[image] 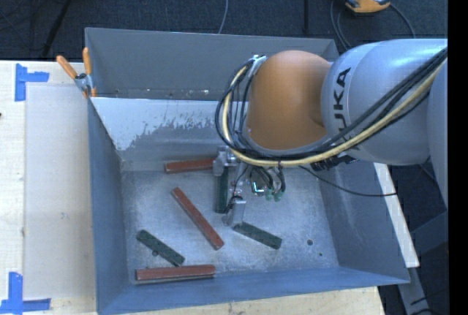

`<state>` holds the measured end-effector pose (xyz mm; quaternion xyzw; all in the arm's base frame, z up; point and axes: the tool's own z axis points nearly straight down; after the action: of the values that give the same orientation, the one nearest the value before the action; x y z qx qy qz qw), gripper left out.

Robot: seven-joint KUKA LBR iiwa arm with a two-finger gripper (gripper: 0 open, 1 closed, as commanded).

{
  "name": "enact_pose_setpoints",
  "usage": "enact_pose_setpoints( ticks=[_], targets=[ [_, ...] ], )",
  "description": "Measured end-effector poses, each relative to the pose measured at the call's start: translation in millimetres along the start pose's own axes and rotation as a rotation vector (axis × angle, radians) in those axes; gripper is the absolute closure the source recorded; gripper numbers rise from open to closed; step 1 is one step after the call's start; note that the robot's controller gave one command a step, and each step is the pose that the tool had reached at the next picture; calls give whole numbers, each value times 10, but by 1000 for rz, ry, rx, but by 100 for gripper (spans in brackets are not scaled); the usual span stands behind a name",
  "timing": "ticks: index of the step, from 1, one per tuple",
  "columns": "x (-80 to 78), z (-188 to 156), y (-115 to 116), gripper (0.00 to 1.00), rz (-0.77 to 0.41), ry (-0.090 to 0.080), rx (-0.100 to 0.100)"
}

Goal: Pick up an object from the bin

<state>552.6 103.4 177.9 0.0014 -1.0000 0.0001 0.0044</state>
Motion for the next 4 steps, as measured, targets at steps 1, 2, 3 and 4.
enact_pose_setpoints(
  ticks=[1,2,3,4],
  targets=[
    [-17,-41,-6,0,3,-7,-1],
    [-14,403,3,0,99,-11,-2],
    [13,977,-36,0,453,-8,-3],
    [-7,1074,-16,0,459,-8,-2]
  ],
)
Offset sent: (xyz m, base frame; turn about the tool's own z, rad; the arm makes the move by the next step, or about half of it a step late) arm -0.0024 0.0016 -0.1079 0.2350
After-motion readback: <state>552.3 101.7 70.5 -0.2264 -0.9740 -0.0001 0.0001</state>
